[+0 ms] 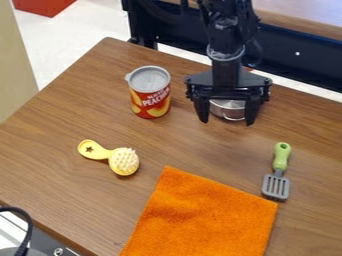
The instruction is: Put the green spatula in the silver pot
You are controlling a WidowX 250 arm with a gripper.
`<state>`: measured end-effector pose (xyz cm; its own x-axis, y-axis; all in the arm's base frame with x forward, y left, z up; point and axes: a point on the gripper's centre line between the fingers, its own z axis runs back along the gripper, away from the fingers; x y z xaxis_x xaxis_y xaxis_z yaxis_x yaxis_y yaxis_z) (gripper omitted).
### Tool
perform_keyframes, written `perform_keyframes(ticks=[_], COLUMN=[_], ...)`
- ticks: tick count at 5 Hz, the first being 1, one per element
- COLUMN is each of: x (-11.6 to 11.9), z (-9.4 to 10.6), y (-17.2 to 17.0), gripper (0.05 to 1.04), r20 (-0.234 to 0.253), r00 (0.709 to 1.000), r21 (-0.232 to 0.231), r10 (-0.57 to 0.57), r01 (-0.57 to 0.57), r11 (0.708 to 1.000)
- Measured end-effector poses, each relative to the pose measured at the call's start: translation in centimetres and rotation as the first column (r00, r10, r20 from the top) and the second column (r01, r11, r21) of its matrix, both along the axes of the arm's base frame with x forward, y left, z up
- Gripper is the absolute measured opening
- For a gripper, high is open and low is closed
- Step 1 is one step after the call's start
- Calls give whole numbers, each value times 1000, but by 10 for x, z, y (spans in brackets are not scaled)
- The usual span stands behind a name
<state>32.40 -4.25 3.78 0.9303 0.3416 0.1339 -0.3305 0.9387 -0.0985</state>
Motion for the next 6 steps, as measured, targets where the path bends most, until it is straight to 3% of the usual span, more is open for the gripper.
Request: perform_keyframes(ticks=[1, 3, 5, 6], x=[-4, 13, 25, 25], z=[-10, -1, -18, -36], y=[0, -31, -70, -73], gripper=[999, 999, 999, 999], r20=[-32, 27, 26, -3], r00=[999, 997, 990, 990], r21=[4, 21, 80, 120], r10=[-4, -73, -138, -139], r01=[5, 72, 136, 139], r11=[1000, 997, 988, 983])
